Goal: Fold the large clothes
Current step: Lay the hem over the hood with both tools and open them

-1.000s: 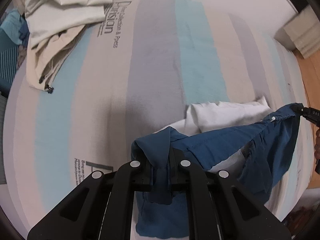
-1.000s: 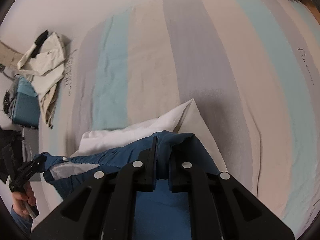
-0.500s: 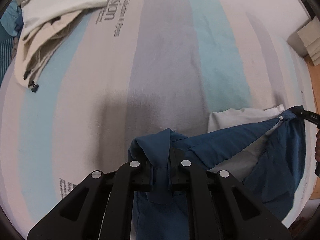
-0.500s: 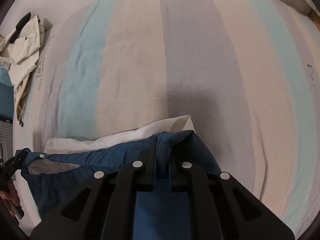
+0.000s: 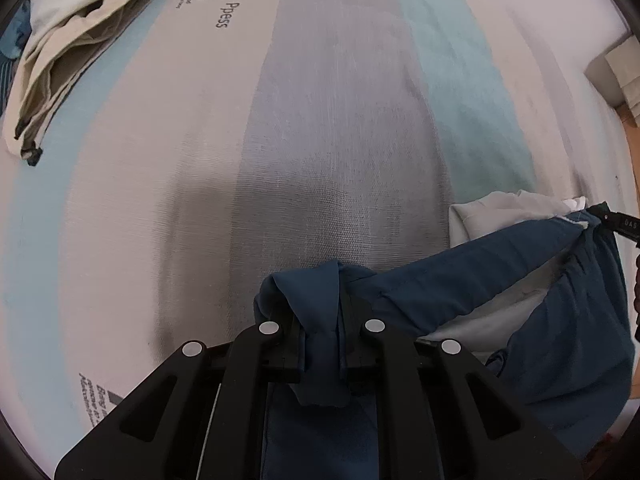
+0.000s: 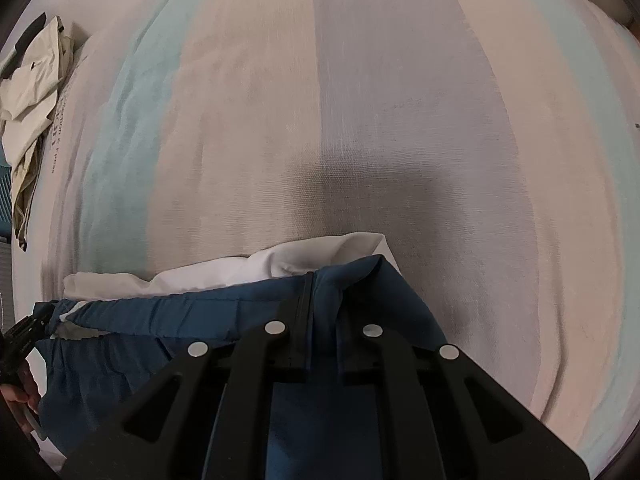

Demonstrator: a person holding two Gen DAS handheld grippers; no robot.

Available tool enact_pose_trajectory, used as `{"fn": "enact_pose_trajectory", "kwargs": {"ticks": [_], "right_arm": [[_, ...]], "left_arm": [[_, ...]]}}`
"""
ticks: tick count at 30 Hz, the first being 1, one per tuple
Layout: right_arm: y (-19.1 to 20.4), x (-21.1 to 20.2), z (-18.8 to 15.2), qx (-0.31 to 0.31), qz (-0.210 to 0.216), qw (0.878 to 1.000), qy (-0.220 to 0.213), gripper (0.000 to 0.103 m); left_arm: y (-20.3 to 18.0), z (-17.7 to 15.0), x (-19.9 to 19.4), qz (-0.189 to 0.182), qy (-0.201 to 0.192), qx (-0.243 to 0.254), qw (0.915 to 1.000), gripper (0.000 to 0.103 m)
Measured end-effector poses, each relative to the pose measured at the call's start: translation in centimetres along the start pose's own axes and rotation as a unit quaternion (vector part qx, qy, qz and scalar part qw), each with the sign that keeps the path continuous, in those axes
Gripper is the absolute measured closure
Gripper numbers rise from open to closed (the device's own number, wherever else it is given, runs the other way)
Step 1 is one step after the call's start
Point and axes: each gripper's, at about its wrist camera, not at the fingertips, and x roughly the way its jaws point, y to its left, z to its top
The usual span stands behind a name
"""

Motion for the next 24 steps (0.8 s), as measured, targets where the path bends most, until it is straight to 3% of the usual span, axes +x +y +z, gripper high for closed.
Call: {"fn": "enact_pose_trajectory", "kwargs": {"ticks": [7,11,20,24], "right_arm": [[0.6,1.6,-0.2,-0.018,-0.014,1.0,0.015,0.097],[1.3,1.1,-0.4,-0.02,-0.021,1.0,0.011,0.094],[0.5,-1.9,-1.0,-0.005,0.012,1.0,-0.008,0.069],[0.2,-3.1,-1.5,-0.008,0.018,1.0,-0.017,0.062]], "left_arm": [[-0.4,0.1,-0.2,0.011,0.0,0.001,0.9999,0.091],[-2.1,0.4,-1.5,0.047,-0.014,0.03,0.9983,0.087],[-3.6,0.2,-5.1,0.073,-0.025,0.045,0.996,0.074],[-3.9,0.0,-6.2,0.074,-0.034,0.046,0.9956,0.057]]}}
